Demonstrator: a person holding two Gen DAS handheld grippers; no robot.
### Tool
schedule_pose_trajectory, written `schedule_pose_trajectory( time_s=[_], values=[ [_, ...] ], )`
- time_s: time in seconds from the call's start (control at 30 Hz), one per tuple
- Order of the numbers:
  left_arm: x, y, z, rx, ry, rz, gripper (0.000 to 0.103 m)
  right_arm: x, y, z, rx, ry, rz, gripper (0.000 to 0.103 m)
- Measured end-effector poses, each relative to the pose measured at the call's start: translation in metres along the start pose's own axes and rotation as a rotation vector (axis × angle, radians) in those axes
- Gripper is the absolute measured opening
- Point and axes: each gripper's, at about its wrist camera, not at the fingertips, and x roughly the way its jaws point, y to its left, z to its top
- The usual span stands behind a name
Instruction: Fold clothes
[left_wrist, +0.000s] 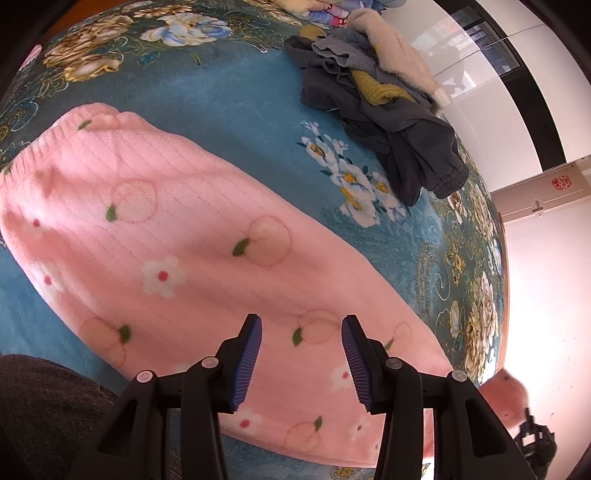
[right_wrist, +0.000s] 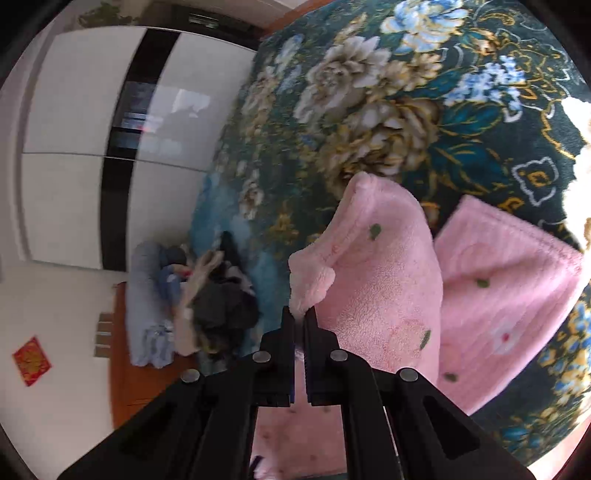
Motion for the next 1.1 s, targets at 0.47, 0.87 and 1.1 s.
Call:
schedule_pose_trajectory(
  time_s=[0.47,0.87,1.1],
  values=[
    [0.004,-0.001,0.000,0.005,0.016,0.013,0.049,-0.047,-0.183,-0.009,0.274,-0.106,-0.419,0.004],
    [0.006,-0.003,-0.001,0.006,0.016,0.051,0.049,-0.043,-0.203,-0.002,0.179,-0.020,-0.445,0.039],
    [0.007,-0.006,-0.003,0.018,0.016,0.068,0.049,-0.038,-0.212,-0.001,0.239,-0.077,-0.364,0.043]
  ],
)
